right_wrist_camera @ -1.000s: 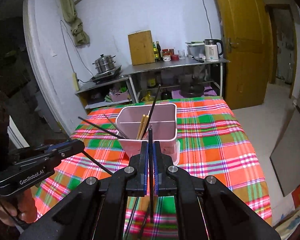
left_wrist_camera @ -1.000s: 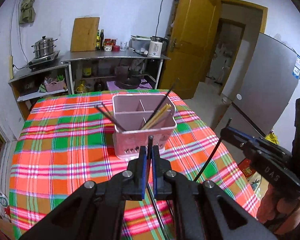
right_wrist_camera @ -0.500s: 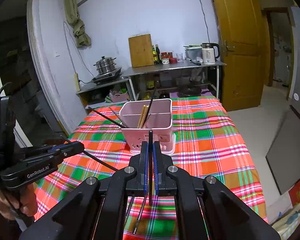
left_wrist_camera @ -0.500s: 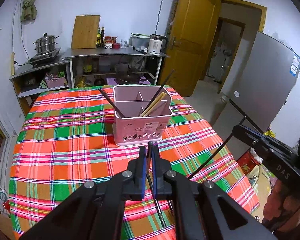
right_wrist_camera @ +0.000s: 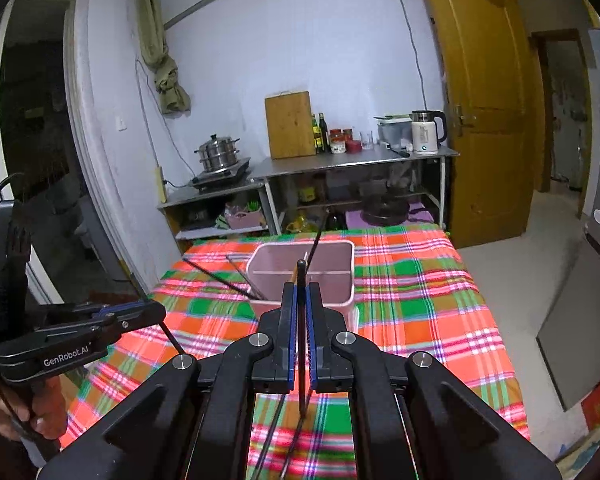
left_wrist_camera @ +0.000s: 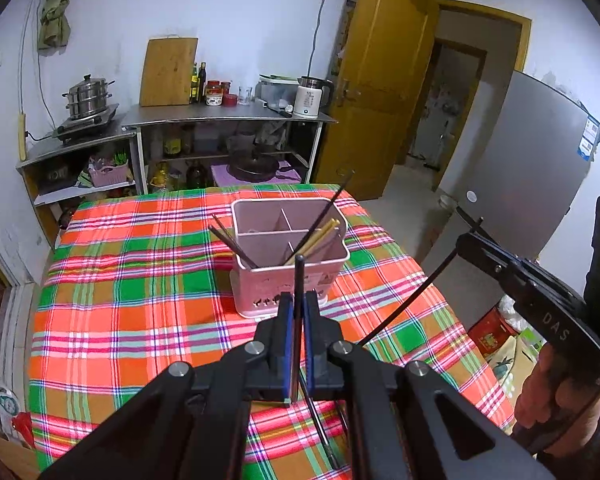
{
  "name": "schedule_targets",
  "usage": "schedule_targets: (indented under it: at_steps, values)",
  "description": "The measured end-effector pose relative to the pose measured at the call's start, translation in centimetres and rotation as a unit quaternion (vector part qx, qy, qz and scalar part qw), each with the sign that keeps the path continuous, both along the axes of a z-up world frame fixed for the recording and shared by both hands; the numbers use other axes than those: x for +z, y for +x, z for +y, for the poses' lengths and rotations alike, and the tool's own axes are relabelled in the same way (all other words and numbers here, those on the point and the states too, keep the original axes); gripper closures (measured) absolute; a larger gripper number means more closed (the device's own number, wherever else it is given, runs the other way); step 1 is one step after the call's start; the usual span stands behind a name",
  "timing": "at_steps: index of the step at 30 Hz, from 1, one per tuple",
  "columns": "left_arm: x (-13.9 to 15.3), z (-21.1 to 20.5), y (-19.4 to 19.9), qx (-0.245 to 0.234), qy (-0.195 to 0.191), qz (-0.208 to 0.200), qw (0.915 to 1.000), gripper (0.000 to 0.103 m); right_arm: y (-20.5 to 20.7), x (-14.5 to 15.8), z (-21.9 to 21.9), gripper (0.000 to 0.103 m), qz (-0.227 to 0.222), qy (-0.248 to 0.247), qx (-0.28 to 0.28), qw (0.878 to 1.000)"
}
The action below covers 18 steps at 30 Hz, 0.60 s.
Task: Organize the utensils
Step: 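Lift both held black chopsticks upright and carry them over the pink basket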
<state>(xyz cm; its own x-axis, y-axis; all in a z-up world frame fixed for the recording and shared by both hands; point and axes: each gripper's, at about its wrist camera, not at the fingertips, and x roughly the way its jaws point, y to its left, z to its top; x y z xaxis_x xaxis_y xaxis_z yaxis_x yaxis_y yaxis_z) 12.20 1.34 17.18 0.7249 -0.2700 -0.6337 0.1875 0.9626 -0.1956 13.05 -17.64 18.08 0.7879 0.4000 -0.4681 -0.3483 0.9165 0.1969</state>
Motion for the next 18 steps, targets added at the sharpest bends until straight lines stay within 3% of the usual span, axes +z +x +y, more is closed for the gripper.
schedule_targets:
  at_steps: [18]
  values:
    - [7.9,2.3,4.1,0.025,-0.032,-0.071,0.9967,0.098,3.5,4.4,1.7,0.099,-0.055,0.052,0.012,0.997]
